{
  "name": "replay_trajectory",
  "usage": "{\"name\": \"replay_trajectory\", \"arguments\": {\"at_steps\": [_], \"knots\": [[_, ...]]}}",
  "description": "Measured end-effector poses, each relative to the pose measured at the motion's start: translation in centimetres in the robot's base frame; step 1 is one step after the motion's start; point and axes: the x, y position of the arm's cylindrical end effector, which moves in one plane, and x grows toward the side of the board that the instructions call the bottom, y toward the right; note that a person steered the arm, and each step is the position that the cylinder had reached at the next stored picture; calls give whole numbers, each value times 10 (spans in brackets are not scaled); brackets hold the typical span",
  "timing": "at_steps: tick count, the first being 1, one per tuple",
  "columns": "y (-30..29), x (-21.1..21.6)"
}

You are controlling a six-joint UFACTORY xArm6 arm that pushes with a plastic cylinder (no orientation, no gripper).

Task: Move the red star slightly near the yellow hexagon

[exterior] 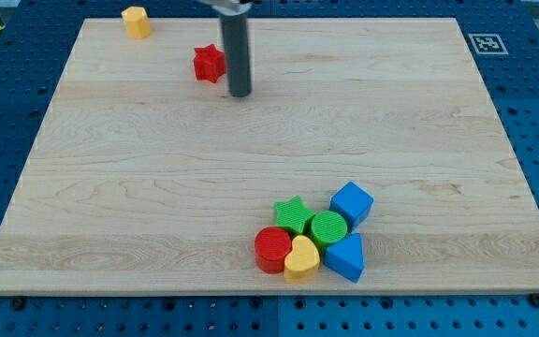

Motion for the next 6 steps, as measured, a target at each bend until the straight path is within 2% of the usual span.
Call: {"name": "replay_trajectory", "arguments": {"at_steps": [1, 2, 3, 4, 6], "knots": [[17, -31], [-15, -42], [-91, -42], [-128, -42], [-132, -1]]}}
